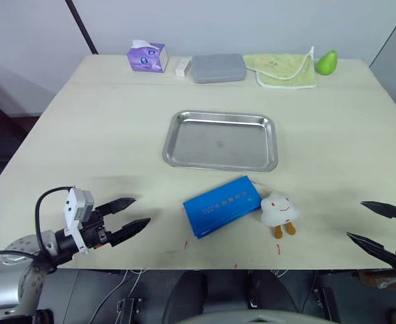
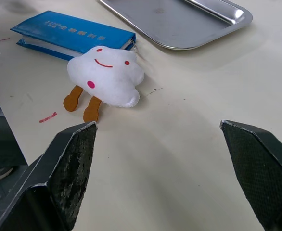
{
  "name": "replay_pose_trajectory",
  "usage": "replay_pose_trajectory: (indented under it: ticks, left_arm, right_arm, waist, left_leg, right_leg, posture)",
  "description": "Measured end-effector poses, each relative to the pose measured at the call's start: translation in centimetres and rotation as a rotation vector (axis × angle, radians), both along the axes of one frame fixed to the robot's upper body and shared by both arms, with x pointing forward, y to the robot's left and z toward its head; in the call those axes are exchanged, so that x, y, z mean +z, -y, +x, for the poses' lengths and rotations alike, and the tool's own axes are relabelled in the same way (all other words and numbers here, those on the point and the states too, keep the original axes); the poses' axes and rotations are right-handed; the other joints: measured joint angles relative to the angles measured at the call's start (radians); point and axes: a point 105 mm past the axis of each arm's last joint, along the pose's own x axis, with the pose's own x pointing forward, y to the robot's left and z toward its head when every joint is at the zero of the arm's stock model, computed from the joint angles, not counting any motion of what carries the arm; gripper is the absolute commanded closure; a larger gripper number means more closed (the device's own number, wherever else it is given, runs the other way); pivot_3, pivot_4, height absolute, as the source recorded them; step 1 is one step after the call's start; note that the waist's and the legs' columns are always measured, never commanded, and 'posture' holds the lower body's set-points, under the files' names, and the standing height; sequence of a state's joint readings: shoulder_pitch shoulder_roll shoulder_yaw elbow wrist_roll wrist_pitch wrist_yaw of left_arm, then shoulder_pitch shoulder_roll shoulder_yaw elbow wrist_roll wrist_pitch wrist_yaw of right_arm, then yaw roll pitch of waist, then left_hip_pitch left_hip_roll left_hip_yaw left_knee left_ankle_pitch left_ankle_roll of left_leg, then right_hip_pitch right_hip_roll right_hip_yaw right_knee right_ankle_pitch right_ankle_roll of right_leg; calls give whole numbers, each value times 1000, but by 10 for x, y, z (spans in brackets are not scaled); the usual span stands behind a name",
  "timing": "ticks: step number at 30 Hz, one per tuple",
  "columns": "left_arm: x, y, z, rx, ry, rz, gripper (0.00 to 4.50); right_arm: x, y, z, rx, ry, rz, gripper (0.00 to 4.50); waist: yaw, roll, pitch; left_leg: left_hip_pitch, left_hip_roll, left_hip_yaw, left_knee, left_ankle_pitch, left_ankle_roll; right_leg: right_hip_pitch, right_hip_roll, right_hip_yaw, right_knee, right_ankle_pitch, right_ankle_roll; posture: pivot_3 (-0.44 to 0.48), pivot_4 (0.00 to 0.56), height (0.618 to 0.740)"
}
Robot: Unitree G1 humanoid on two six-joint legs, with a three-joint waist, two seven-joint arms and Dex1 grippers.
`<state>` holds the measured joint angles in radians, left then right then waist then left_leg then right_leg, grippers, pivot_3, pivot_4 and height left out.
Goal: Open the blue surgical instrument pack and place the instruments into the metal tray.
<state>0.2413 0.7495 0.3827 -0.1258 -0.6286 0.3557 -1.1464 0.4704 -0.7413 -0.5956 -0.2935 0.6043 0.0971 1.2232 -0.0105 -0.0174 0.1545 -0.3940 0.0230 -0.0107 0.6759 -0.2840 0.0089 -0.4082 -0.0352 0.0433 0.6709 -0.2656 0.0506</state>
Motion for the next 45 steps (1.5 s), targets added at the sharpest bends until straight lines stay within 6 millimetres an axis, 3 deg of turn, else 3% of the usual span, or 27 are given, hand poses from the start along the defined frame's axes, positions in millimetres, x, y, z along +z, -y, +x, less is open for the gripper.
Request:
replay_pose_trajectory:
  ticks: [4,6,15,21,23,25,28,32,34,39,45]
  left_arm:
    - [0,0,0,3,4,0,0]
    - [7,6,6,-7,36,-51,0]
    - [19,15,6,-80,68,-66,0]
    - [18,24,6,-152,78,13,0]
    - [15,32,7,-184,66,20,0]
    - [14,40,9,-221,60,12,568]
    - [11,42,9,-245,40,13,1527]
    - [7,46,7,-283,21,31,3343]
    - [3,50,6,-298,6,35,4420]
    - [-1,52,3,-305,-7,42,4420]
    - [-12,68,2,-315,-19,41,4420]
  right_arm:
    - [2,-2,3,-4,8,9,173]
    - [16,-26,14,61,63,40,173]
    - [41,-78,41,100,135,44,173]
    - [48,-115,65,120,165,-135,173]
    - [56,-134,82,172,147,-163,701]
    - [62,-146,93,207,122,-194,1501]
    - [52,-155,101,266,58,-296,2571]
    - [46,-174,96,401,-11,-381,4475]
    - [41,-180,95,437,-23,-449,4500]
    - [21,-177,101,444,-48,-588,4500]
    - [19,-171,116,447,-8,-716,4500]
  waist:
    - [0,0,0]
    - [-1,0,0]
    - [0,0,0]
    - [-4,0,0]
    - [-12,0,0]
    - [-6,0,0]
    - [2,0,0]
    - [-3,1,1]
    - [-5,1,1]
    - [-3,1,1]
    - [-4,1,1]
  left_leg:
    - [0,0,0,0,0,0]
    - [1,0,-1,0,0,0]
    - [0,0,-1,1,0,0]
    - [0,0,0,1,0,0]
    - [1,0,1,1,0,0]
    - [0,0,-2,0,0,0]
    - [-5,0,-4,0,0,0]
    - [-5,0,-2,2,0,0]
    - [-4,0,-2,3,0,1]
    - [-4,0,-2,3,0,1]
    - [-4,0,-2,3,0,1]
  right_leg:
    - [0,0,0,0,0,0]
    - [0,0,0,1,0,0]
    - [0,0,0,1,0,0]
    - [0,0,0,1,0,0]
    - [-1,0,1,2,0,0]
    - [-1,1,-2,1,0,-2]
    - [-4,0,-4,-1,-1,-2]
    - [-4,-2,-3,-1,0,-1]
    - [-3,-2,-3,2,0,-1]
    - [-3,-2,-3,2,0,-1]
    - [-4,-1,-3,2,0,-1]
  posture:
    - [0,150,740]
    - [0,150,740]
    - [0,150,740]
    - [0,150,740]
    - [0,150,740]
    - [0,150,740]
    - [0,150,740]
    - [0,150,740]
    - [0,150,740]
    - [0,150,740]
    - [0,150,740]
